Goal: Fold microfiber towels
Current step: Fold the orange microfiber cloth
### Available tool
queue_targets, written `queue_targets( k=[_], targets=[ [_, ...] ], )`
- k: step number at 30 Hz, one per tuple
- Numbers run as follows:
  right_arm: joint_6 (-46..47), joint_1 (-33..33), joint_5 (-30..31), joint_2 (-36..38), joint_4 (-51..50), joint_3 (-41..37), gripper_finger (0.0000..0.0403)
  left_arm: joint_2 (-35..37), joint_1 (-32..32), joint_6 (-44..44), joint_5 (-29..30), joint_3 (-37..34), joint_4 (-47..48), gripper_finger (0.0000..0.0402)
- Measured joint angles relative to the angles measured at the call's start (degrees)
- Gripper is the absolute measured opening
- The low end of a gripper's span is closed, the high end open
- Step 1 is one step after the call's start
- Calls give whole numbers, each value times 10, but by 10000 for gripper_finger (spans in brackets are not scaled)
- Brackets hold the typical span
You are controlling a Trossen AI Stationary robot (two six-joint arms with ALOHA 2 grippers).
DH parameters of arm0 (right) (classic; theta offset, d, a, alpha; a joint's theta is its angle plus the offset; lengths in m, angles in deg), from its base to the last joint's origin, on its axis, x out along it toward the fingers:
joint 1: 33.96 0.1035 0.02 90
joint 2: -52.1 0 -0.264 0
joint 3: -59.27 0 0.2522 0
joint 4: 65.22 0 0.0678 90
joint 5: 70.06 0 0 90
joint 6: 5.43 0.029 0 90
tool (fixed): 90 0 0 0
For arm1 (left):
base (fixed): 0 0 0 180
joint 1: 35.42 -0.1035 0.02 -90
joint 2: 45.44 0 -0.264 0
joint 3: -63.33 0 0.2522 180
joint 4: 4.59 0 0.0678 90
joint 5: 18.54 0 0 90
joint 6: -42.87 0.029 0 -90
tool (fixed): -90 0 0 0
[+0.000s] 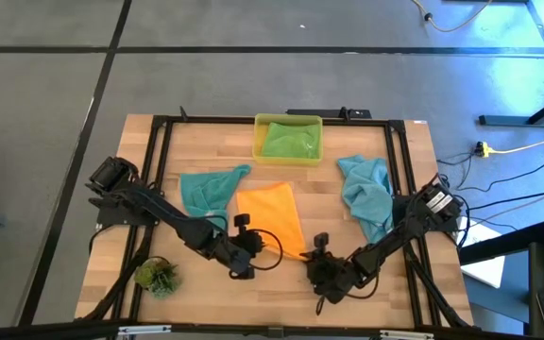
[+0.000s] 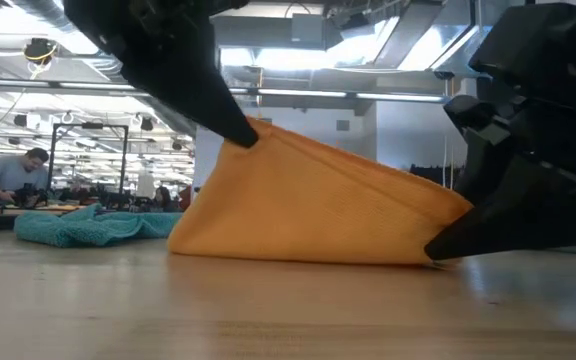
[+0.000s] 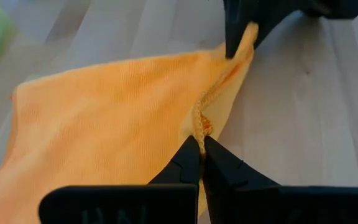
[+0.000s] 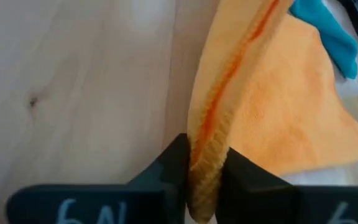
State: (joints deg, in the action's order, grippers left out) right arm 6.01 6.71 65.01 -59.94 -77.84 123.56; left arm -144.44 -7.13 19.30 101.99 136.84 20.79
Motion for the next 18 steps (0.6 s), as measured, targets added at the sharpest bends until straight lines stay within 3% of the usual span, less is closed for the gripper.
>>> queue_targets(
  k=[7, 13, 18],
  targets=[
    [15, 12, -32, 32, -71, -4, 10, 0, 20, -1, -33, 0, 2, 0],
    [11, 12, -153, 63, -49, 6, 7, -1, 43, -1, -127, 1, -29, 0],
    [12, 13, -240, 66, -59, 45, 5, -1, 63, -3, -150, 1, -53, 0]
  ],
)
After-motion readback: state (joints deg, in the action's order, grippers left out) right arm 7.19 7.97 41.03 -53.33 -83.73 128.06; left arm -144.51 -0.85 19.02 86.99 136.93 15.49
